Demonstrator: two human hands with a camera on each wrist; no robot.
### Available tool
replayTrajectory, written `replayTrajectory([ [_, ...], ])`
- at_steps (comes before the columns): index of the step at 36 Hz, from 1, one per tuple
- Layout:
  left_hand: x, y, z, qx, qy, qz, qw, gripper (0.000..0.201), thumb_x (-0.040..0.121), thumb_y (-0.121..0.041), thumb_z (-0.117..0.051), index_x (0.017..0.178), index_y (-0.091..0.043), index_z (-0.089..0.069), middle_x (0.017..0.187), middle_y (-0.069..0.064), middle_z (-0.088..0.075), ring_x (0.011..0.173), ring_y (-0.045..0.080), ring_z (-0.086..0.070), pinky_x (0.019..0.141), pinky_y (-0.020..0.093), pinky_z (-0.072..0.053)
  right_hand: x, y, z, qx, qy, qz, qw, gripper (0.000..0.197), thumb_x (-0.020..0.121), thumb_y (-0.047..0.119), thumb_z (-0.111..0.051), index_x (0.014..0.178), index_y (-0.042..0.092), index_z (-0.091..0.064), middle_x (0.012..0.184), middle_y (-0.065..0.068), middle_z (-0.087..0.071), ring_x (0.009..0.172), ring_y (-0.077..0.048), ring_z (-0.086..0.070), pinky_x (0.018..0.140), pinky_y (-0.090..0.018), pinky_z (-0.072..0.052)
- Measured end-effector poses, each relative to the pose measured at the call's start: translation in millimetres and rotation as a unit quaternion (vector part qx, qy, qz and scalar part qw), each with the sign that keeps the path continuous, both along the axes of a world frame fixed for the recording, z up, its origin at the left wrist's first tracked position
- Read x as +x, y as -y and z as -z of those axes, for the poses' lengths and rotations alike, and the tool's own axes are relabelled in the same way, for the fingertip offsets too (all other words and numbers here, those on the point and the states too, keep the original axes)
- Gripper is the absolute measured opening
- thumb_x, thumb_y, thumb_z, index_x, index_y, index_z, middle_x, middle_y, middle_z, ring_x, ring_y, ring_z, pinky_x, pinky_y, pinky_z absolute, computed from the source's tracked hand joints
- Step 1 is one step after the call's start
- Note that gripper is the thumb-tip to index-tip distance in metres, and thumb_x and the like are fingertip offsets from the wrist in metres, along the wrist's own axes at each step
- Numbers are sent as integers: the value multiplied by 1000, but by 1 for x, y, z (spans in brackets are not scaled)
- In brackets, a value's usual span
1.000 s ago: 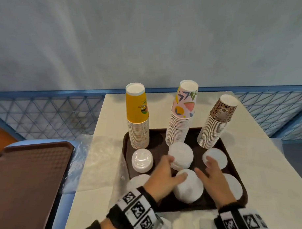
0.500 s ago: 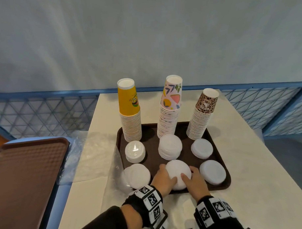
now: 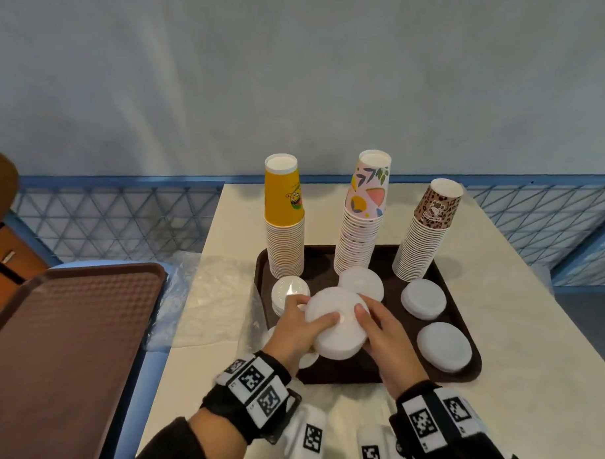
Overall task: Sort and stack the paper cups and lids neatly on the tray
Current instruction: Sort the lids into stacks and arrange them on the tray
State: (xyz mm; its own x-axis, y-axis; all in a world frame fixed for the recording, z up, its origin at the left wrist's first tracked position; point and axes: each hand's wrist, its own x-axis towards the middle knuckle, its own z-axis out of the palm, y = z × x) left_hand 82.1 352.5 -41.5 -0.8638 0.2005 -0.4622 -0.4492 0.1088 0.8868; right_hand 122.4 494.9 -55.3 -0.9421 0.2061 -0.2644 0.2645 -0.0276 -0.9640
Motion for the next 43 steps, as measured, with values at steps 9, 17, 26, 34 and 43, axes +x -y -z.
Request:
replayTrajectory([
  [9, -7, 57, 3, 47, 40, -140, 988, 48, 87, -17, -61, 126, -13, -32, 122, 14, -49, 111, 33, -53, 87, 52, -52, -21, 36, 40, 127, 88, -98, 983, 40, 94, 31, -47, 132, 19, -46, 139, -7, -47, 125, -20, -47, 105, -33, -37],
  [17, 3, 83, 16, 13, 62, -158, 985, 53, 88, -19, -60, 131, -11, -30, 123, 13, -47, 109, 31, -50, 76, 44, -53, -40, 68, 56, 236, 106, -205, 944, 63, 76, 34, -71, 131, 22, -42, 132, -6, -54, 124, -27, -48, 108, -42, -35],
  [26, 4, 113, 20, 4, 77, -184, 980, 50, 90, -21, -57, 131, -13, -29, 123, 11, -45, 108, 29, -49, 72, 40, -49, -53, 90, 59, 308, 149, -253, 905, 81, 67, 49, -74, 136, 25, -39, 137, -10, -43, 129, -31, -39, 110, -43, -32],
  [34, 2, 126, 13, 33, 26, -201, 979, 49, 91, -16, -56, 133, -11, -31, 101, 3, -54, 86, 17, -54, 63, 33, -49, -54, 102, 59, 372, 204, -234, 875, 79, 68, 60, -68, 132, 22, -41, 135, -12, -34, 129, -32, -32, 110, -39, -30],
  [43, -2, 106, -19, 83, -27, -130, 988, 41, 90, -15, -57, 125, -13, -34, 104, 2, -56, 91, 14, -57, 76, 36, -52, -46, 84, 57, 305, 220, -151, 914, 81, 66, 38, -79, 128, 10, -35, 128, -11, -48, 117, -27, -51, 96, -35, -44],
])
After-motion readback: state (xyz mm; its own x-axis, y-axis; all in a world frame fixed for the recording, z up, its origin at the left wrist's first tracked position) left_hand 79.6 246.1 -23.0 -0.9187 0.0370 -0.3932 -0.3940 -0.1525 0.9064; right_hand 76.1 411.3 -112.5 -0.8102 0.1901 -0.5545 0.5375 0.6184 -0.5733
